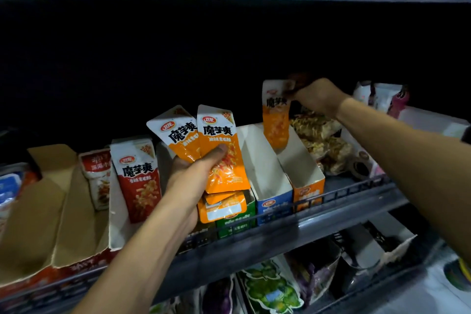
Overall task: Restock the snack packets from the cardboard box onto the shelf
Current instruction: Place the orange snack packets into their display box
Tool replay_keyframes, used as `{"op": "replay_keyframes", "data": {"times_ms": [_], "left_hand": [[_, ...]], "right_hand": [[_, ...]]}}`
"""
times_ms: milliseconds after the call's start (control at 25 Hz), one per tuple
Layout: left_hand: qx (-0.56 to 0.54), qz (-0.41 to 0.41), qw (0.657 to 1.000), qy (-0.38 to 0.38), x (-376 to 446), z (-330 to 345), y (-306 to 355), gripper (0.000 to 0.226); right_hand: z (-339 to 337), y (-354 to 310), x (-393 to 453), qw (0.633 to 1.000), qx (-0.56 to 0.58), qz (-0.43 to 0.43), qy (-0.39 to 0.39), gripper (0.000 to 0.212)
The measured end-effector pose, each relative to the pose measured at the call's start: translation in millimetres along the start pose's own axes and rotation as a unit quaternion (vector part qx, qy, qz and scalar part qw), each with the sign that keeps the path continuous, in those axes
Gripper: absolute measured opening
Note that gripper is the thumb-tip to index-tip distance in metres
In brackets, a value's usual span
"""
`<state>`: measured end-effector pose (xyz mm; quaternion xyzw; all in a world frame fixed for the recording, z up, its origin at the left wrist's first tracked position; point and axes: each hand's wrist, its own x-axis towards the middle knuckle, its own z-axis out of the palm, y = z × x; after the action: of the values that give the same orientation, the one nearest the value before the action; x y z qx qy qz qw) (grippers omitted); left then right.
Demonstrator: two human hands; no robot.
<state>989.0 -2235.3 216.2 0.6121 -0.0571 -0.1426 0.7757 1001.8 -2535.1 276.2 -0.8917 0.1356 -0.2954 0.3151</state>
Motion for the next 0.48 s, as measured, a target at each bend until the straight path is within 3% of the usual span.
{"op": "replay_keyframes", "data": {"times_ms": [120, 240, 360, 480], "left_hand": [[0.000, -0.001, 1.000, -0.002, -1.3, 0.0, 0.3, 0.043], [0.003, 0.000, 1.000, -0.005, -4.0, -1.3, 1.0, 0.040], [0.004, -0.005, 1.000, -0.013, -5.0, -0.7, 1.2, 0.040], [0.005, -0.002, 1.000, -0.022, -5.0, 1.3, 1.1, 0.039]], "right_hand": [[20.4, -3.5, -14.1, 0.997, -0.035, -0.011, -0.066, 0.035], [36.8, 6.2, -24.1, 0.991, -0.113, -0.049, -0.045, 0.020], [43.2, 17.3, -24.0, 0.982, -0.165, -0.074, -0.047, 0.019], [45.6, 15.6, -24.3, 0.978, -0.188, -0.090, 0.011, 0.016]]}}
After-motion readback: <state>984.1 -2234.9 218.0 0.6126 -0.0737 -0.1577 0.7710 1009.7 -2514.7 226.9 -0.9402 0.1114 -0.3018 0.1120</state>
